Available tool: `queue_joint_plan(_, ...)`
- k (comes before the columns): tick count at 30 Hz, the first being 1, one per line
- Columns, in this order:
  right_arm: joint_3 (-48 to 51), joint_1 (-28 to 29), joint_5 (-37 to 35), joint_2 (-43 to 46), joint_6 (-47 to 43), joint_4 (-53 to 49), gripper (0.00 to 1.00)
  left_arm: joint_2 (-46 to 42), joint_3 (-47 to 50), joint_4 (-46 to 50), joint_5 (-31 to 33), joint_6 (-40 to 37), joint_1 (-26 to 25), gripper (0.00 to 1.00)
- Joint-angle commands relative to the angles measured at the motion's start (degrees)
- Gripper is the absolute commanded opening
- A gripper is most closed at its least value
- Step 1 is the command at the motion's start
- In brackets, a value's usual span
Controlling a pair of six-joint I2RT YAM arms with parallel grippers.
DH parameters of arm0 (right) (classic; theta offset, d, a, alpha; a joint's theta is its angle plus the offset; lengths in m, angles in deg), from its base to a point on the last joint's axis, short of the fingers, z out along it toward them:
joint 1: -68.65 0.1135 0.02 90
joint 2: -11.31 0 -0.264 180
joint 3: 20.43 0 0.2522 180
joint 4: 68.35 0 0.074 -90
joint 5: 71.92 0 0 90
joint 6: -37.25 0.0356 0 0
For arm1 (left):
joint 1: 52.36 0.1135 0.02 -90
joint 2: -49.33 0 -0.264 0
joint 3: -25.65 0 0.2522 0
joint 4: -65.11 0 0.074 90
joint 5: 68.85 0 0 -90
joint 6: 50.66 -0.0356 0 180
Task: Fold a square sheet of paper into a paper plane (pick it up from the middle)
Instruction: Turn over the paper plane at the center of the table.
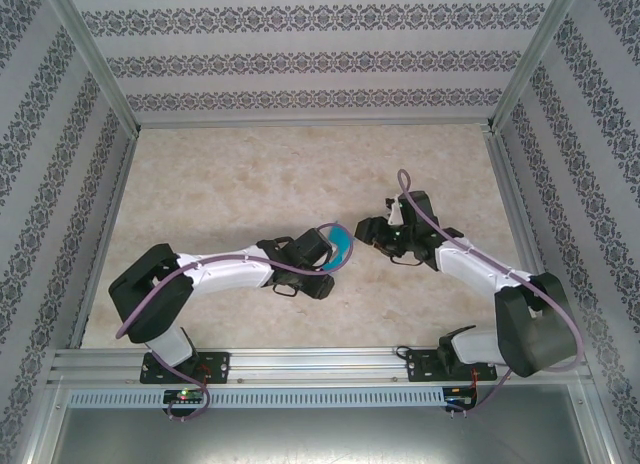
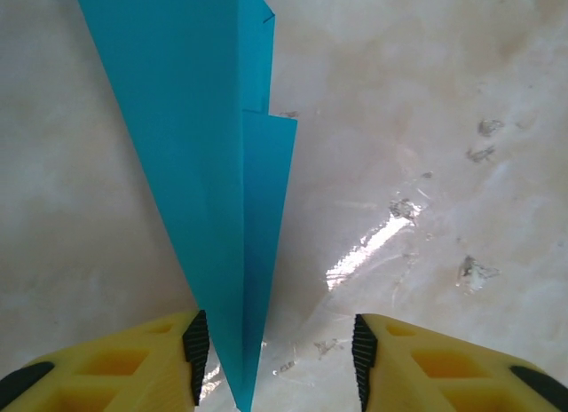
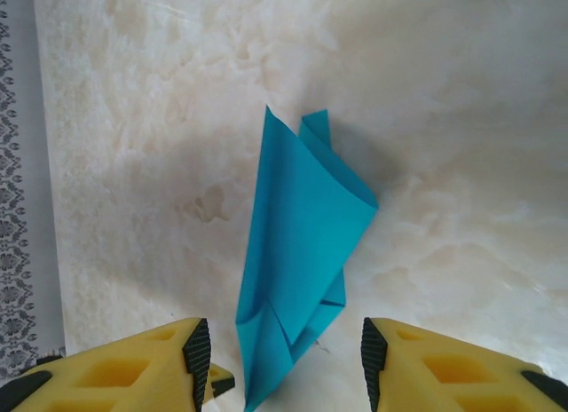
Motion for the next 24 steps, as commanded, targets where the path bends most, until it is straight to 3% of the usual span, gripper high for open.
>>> queue_joint_plan(1,1.3,-0.7,1.4,1.3,-1.1,-0.5,0.51,0.7,-1.2,-0.8,1.0,-0.2,0.8,0.46)
queue_joint_plan(19,3.0,-0.3,2.8,0.2,0.0,2.4,0.51,2.2,-1.1,-1.7,-0.4,-1.2,3.6,0.41)
queue_joint_plan(24,3.3,0.5,3.1,0.3,0.3,2.4,0.52,2.0,-0.7,-2.2,-0.7,-1.2,4.2,0.33)
